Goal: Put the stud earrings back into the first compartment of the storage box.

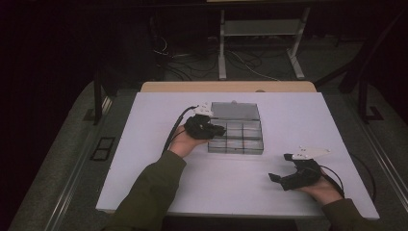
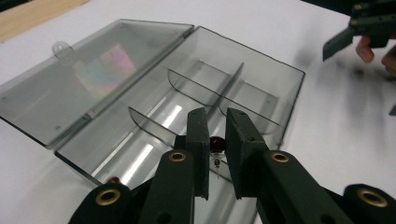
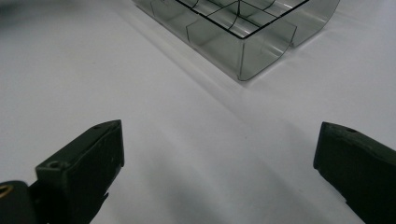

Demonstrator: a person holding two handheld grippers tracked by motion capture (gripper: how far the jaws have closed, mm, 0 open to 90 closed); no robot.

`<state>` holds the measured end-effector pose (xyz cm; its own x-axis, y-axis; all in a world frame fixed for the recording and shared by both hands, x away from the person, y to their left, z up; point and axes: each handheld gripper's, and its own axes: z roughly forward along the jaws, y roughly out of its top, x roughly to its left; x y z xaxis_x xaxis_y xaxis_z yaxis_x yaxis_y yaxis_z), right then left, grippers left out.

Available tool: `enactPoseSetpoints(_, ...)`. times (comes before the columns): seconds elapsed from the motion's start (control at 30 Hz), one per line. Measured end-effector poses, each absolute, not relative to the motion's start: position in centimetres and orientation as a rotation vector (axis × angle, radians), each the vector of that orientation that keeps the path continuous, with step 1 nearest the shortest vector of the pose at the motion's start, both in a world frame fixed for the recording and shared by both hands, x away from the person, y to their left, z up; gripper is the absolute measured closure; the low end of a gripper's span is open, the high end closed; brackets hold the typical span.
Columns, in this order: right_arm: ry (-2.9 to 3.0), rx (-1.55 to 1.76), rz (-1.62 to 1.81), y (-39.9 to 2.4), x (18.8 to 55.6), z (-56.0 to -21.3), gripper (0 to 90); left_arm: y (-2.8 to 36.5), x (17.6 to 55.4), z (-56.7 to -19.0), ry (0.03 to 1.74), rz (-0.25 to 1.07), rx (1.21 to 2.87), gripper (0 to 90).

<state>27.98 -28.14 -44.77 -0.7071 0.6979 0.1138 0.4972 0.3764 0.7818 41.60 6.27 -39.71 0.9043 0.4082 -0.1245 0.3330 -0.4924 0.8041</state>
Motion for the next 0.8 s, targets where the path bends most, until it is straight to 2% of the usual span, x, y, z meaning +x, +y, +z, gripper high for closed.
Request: enactPoseSetpoints(0.8, 2.415, 1.045, 1.243, -27.7, 28.3, -44.9, 1.3, 5.9, 44.7, -42.6, 0.674, 0.123, 2.121, 78.7)
